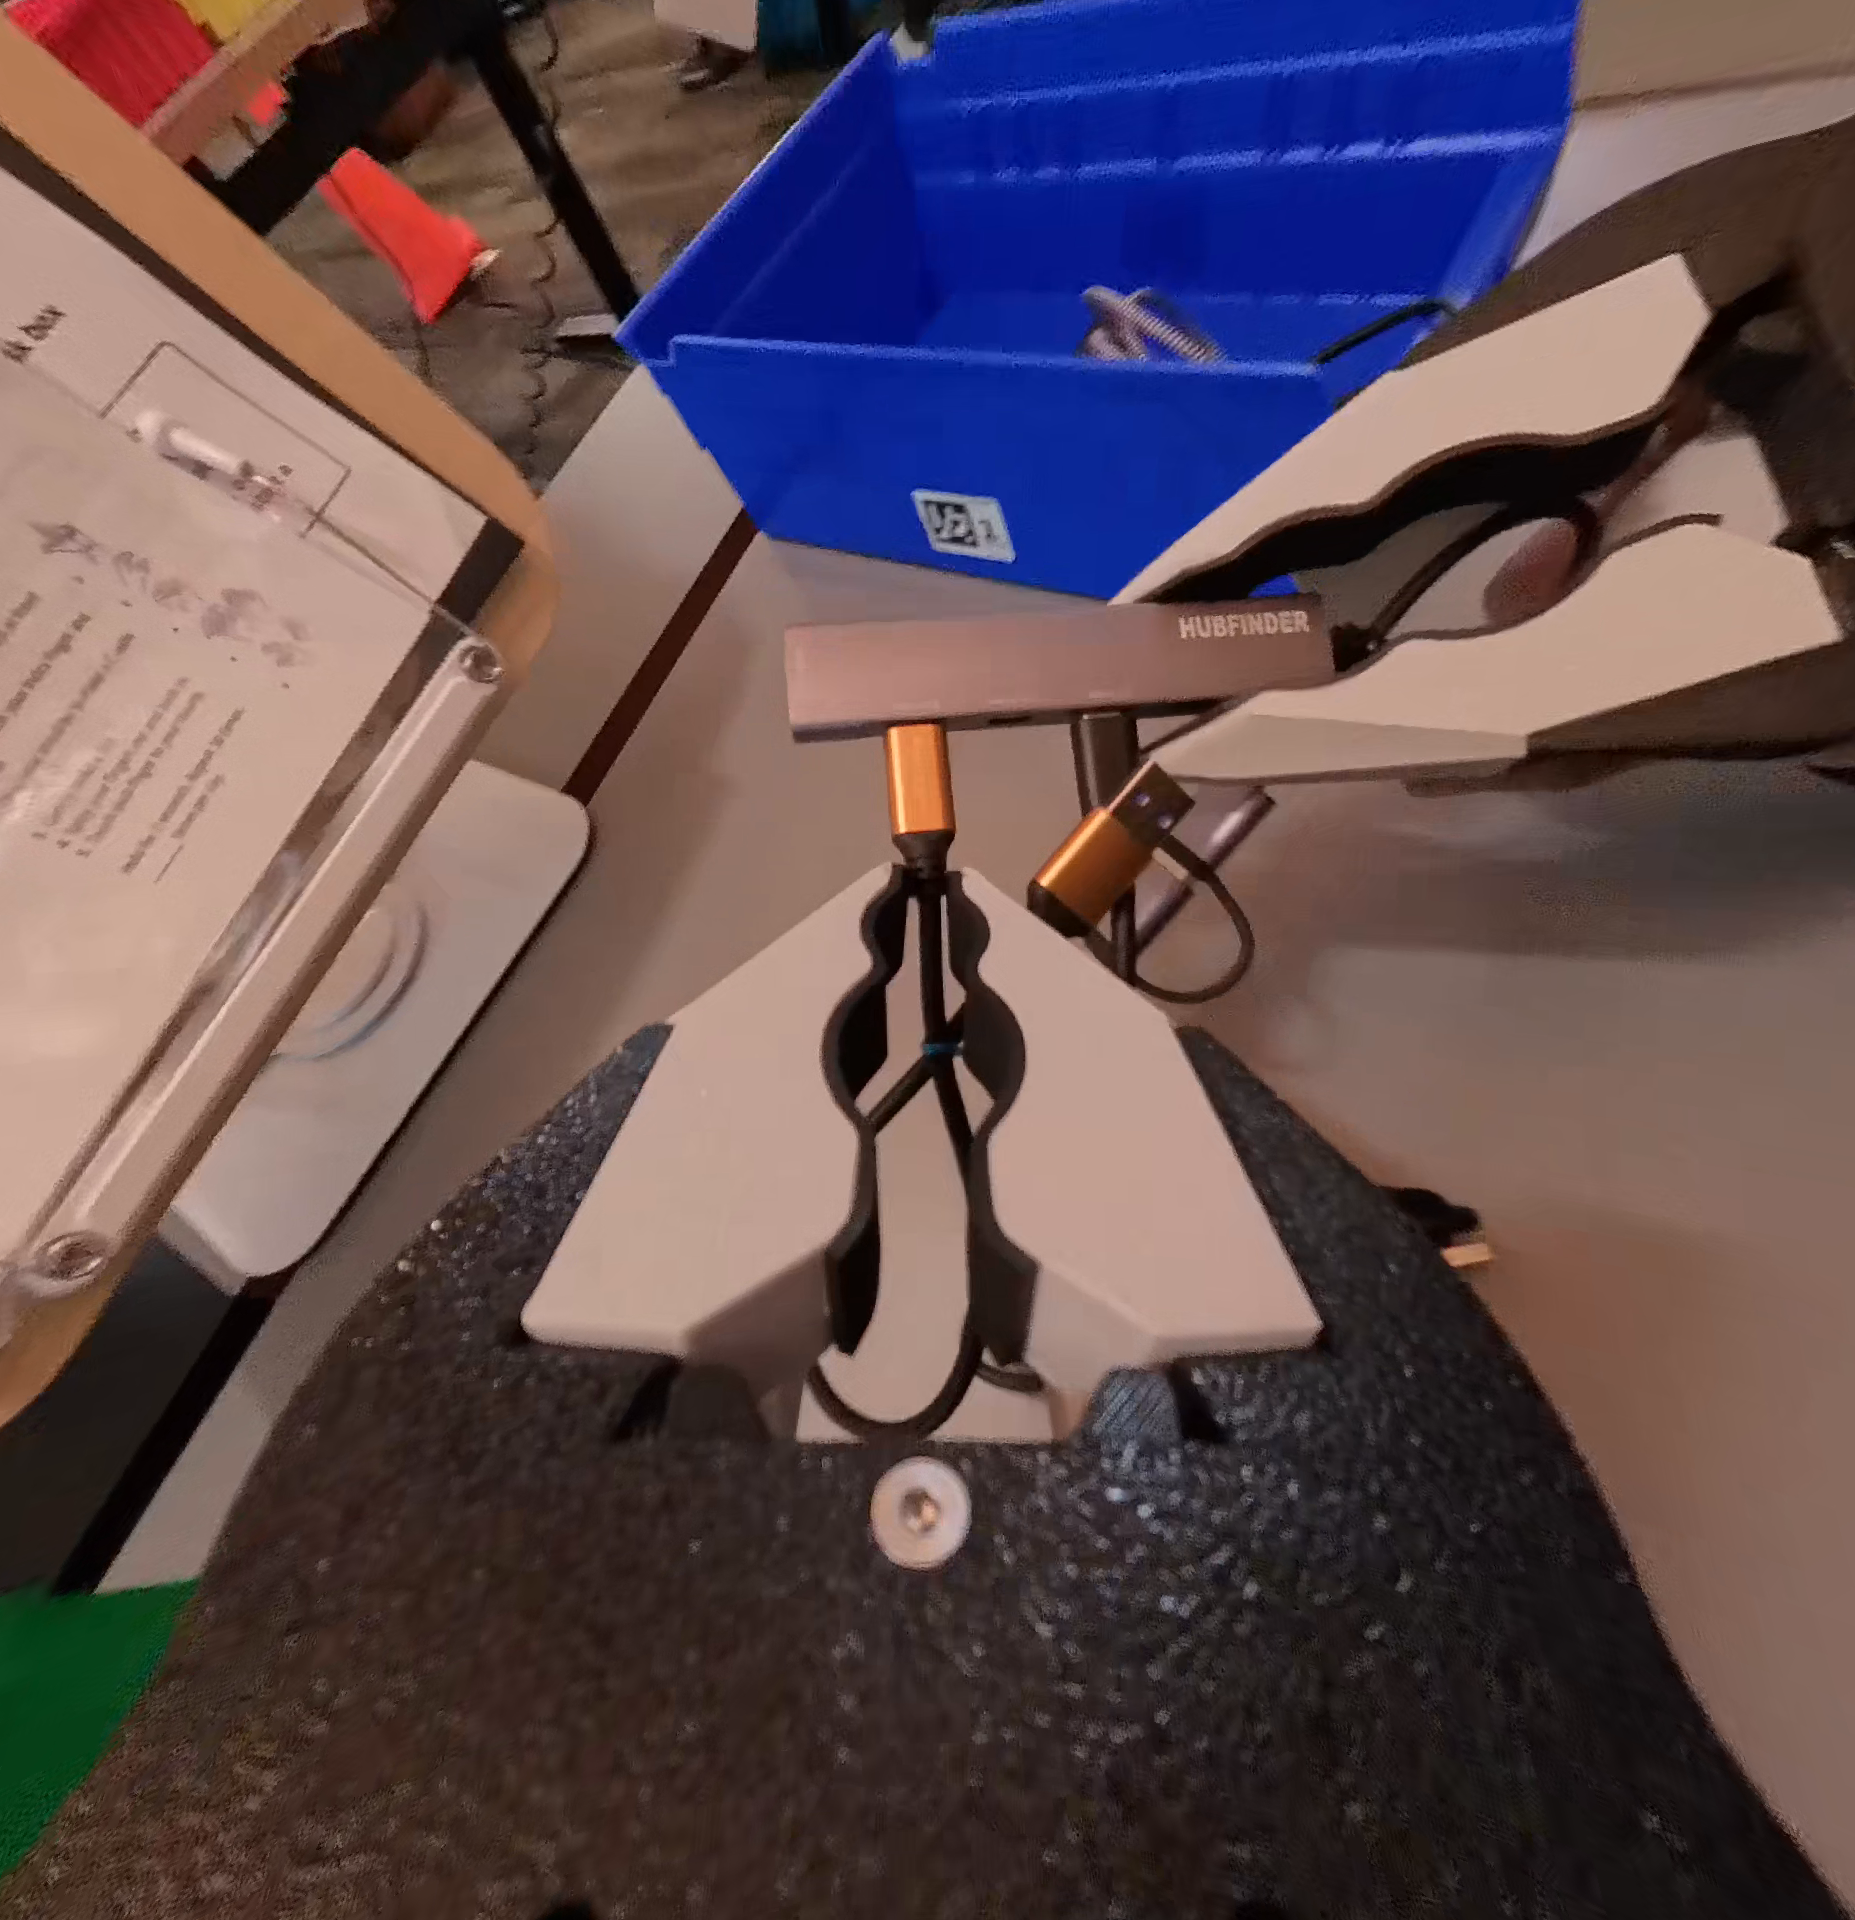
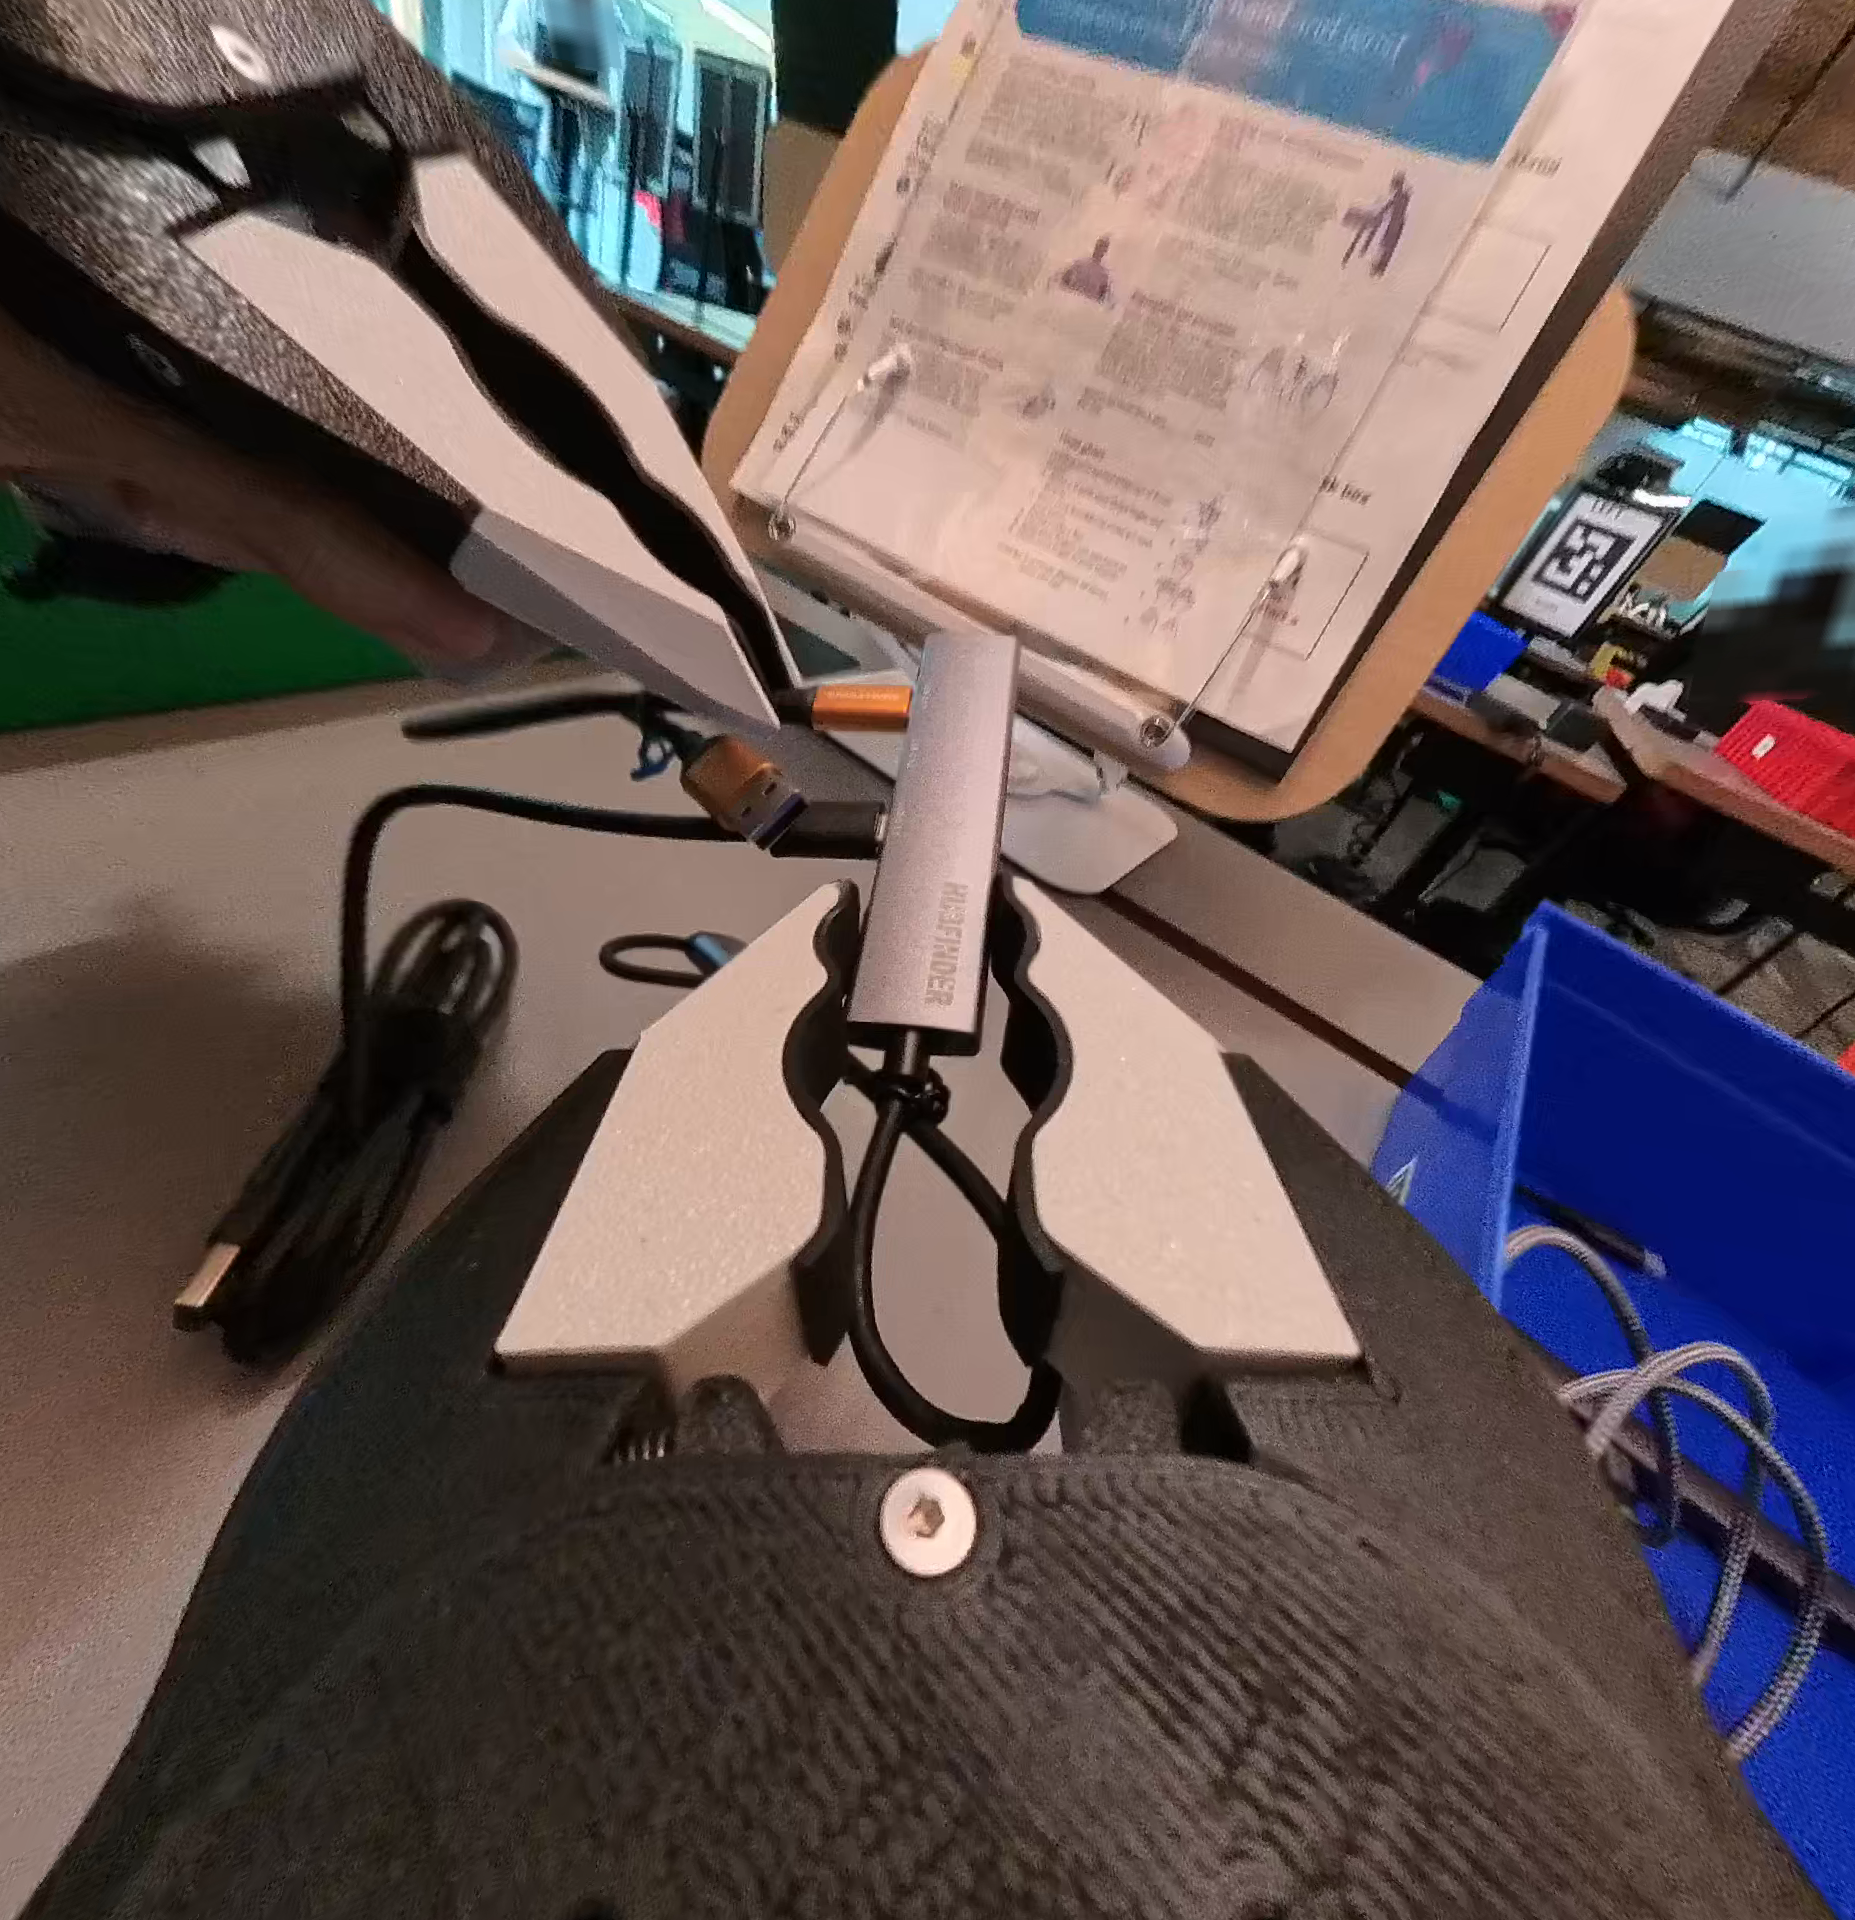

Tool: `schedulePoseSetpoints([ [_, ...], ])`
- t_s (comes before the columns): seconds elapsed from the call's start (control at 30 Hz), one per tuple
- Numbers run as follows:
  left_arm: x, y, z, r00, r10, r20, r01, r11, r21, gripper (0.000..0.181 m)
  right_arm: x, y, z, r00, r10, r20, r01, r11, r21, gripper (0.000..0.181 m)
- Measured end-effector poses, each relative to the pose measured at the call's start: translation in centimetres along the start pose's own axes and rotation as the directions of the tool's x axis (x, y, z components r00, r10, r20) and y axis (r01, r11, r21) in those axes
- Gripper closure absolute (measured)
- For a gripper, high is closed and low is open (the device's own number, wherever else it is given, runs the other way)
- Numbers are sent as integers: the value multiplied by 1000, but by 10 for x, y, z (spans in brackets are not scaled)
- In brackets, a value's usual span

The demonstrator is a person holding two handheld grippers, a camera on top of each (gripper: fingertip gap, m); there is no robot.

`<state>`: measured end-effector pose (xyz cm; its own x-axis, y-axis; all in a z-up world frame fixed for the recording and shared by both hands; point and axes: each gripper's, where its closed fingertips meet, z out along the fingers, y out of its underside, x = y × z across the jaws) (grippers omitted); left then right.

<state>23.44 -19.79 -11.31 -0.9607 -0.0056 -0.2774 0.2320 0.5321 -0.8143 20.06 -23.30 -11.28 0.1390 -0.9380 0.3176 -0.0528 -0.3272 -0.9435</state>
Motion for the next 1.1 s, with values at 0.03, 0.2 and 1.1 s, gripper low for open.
schedulePoseSetpoints([
  [0.03, 2, -3, -2, 1000, -15, -28, 15, 1000, 17, 176, 1, -6, -3, 1000, -4, -4, 4, 1000, 24, 157],
  [0.2, -17, -31, -42, 984, -169, -54, 177, 966, 188, 156, 14, -31, -18, 996, -46, -74, 54, 992, 116, 157],
  [1.1, -27, 4, -51, 974, -225, -28, 225, 974, 17, 152, 263, 32, -48, 798, -488, -353, 231, 789, -569, 157],
])
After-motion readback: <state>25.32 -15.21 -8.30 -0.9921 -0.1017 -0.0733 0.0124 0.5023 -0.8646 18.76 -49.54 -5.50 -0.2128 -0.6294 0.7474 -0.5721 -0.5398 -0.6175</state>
